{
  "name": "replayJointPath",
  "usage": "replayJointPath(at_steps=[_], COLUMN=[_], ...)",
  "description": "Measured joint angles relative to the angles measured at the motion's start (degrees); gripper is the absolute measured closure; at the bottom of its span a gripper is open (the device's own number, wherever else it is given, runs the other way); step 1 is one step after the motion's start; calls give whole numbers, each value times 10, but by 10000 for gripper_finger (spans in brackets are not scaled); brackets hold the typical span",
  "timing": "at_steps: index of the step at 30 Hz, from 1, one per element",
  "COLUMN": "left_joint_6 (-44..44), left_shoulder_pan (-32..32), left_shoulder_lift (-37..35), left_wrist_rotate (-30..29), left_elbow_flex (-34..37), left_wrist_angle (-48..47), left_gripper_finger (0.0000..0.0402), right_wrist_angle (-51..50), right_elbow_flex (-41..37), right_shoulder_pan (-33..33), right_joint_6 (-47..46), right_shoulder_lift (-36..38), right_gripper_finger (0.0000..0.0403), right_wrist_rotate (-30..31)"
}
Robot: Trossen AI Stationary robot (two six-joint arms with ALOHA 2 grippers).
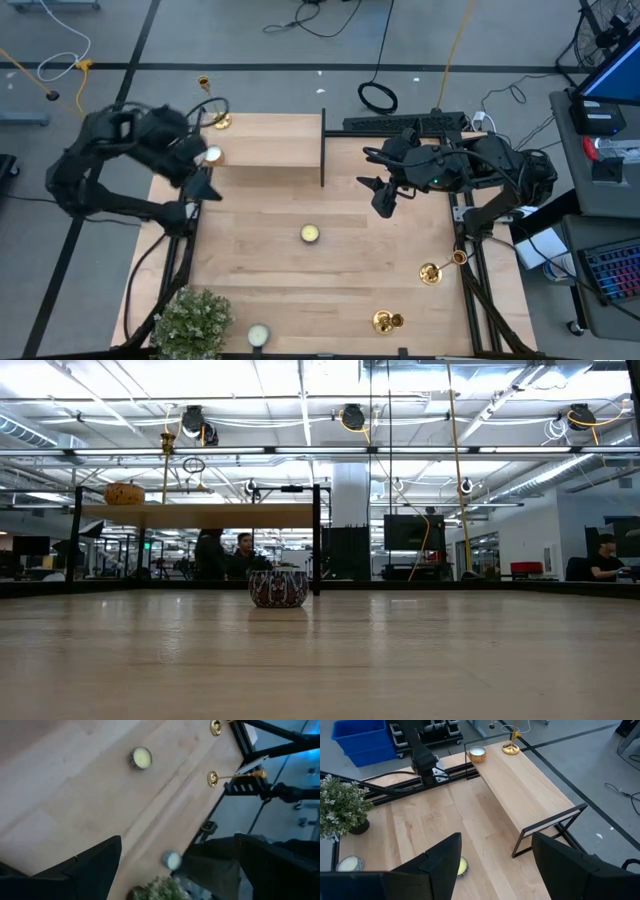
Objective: Pick & Place candle stick holders
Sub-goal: Put the orange scented candle on the shelf
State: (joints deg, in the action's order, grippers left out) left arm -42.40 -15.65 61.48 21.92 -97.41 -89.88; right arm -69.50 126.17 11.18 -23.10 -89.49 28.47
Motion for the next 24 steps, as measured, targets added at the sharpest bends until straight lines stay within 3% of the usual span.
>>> replayJointPath(at_steps=[7,12,17,23,24], left_joint_6=[-184,-264,-316,-348,-346], left_shoulder_pan=[165,207,206,191,190], left_shoulder_lift=[-23,-23,-8,30,37], left_wrist_rotate=[-141,-263,-280,-315,-324], left_elbow_flex=[10,72,181,272,276], left_wrist_angle=[-1,-1,5,118,141], left_gripper_finger=[12,43,150,362,381], right_wrist_angle=[13,21,35,63,69], right_elbow_flex=[-20,-49,-69,-69,-69], right_shoulder_pan=[0,0,-3,-3,-3], right_joint_6=[12,14,13,6,4], right_shoulder_lift=[0,0,-1,4,5], right_gripper_finger=[165,165,165,165,165], right_wrist_rotate=[0,-1,-3,-61,-76])
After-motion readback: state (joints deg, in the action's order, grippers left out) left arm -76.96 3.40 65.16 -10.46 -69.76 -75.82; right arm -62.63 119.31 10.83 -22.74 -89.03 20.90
